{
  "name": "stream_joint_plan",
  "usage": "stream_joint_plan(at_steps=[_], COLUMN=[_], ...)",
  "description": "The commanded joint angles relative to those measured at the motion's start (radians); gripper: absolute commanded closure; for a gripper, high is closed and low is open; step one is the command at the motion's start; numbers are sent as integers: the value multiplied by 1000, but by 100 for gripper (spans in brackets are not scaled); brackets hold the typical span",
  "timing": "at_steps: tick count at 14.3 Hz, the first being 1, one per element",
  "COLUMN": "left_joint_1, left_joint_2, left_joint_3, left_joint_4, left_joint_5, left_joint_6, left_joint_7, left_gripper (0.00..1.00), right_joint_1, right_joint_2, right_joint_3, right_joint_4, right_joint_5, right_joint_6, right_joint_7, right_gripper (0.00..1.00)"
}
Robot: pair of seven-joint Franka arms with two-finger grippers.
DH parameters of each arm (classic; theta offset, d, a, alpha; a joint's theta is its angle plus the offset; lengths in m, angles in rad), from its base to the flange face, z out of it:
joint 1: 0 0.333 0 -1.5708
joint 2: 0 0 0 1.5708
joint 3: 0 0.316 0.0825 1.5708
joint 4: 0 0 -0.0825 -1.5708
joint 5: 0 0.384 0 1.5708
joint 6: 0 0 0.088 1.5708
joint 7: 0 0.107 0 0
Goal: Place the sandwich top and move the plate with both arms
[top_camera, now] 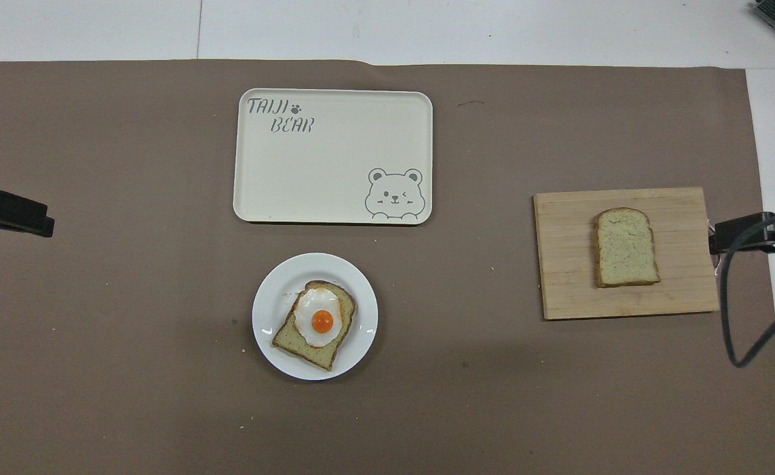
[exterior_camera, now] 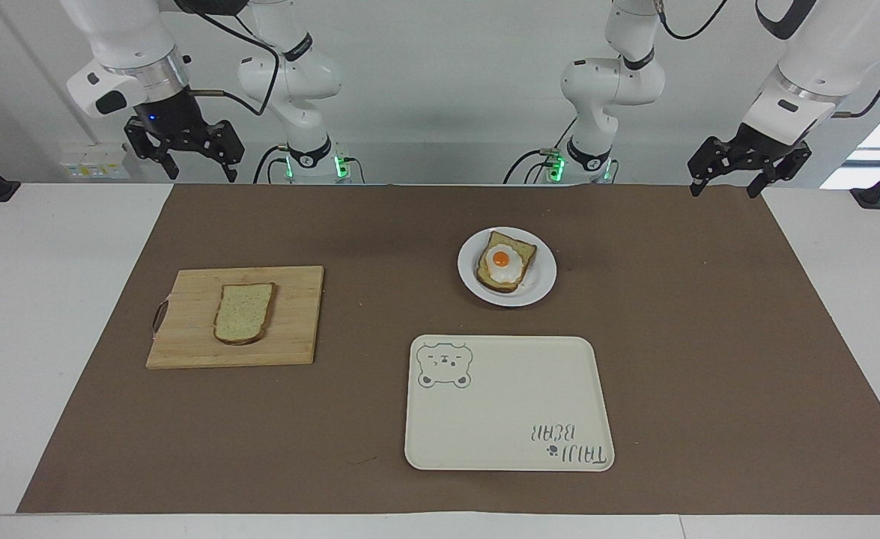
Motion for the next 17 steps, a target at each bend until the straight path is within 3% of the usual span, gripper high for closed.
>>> stream_joint_plan(at_steps=[1, 17], left_joint_1=[11, 29], left_joint_2=[-30, -29], left_joint_3=[2, 2], left_joint_4=[-26, -23], left_joint_5=[10, 12], left_joint_6=[-23, -21], left_joint_7=[10, 4], left_gripper=[0, 0], right_joint_1=[-7, -30], right_joint_2=[-3, -29], right_joint_3=[-1, -4], right_joint_4=[12, -46], right_joint_5=[-2, 7], right_joint_6=[-14, 48], right_joint_7=[-29, -43], right_gripper=[0, 0])
